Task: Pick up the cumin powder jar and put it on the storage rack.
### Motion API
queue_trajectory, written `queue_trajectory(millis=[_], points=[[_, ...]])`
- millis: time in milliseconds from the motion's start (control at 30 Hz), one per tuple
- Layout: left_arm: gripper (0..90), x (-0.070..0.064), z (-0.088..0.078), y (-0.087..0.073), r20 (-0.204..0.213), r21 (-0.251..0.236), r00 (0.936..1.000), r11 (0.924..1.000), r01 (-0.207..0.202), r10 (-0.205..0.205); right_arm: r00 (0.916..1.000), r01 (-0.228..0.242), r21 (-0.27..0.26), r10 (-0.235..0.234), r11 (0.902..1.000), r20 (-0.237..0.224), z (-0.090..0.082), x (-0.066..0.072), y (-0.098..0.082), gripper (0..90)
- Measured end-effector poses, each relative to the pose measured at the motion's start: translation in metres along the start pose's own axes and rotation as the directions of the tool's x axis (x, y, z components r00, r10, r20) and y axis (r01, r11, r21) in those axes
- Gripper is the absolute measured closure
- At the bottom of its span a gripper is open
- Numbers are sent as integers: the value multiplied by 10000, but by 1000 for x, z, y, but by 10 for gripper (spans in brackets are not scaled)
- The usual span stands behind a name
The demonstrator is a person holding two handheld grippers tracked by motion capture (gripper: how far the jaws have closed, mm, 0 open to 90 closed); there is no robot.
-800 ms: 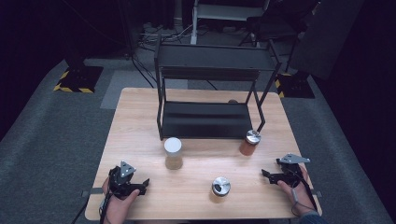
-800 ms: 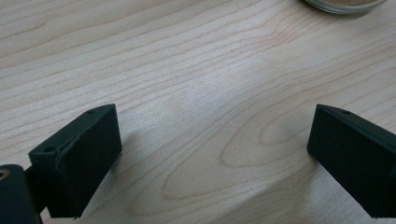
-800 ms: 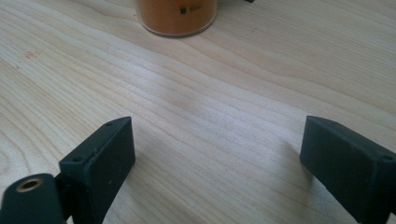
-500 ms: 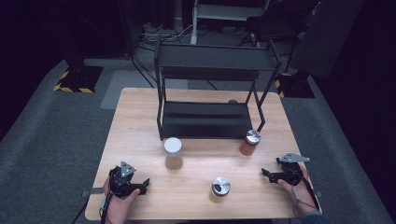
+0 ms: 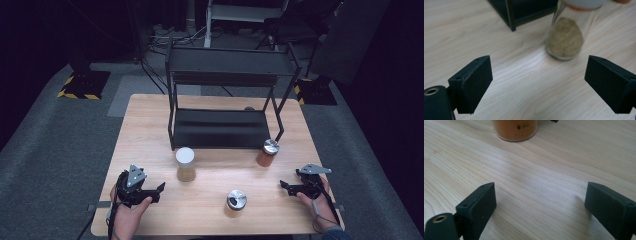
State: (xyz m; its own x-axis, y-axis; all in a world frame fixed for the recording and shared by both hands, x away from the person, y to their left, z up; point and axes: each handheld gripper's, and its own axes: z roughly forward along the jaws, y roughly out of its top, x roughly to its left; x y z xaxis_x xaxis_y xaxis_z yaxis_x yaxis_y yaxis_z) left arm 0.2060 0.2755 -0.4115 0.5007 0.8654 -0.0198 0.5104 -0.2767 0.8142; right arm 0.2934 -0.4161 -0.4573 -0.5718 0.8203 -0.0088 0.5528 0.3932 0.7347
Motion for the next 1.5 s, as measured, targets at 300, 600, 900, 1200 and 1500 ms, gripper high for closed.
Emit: queue_trajectory(millis=[300,600,900,1200,1500], points=[[78,-3,-11,24,330,-486,9989,9983,-320,337,10000,-31,-10,32,10000,37,0,1,0,95],[81,-1,13,41,1038,-661,9941,9975,-235,303,9999,-80,-12,80,10000,84,0,2,0,95],[87,-6,39,60,1526,-724,9864,9961,-498,604,9997,-172,-12,172,9999,192,0,4,-1,95],[165,-7,67,68,1777,-604,9819,9966,-562,661,9988,-332,-10,332,9994,358,-2,7,-2,96],[336,-25,77,71,1195,-547,9831,9896,-1327,1384,9979,-436,-32,437,9990,480,-2,9,-3,96]])
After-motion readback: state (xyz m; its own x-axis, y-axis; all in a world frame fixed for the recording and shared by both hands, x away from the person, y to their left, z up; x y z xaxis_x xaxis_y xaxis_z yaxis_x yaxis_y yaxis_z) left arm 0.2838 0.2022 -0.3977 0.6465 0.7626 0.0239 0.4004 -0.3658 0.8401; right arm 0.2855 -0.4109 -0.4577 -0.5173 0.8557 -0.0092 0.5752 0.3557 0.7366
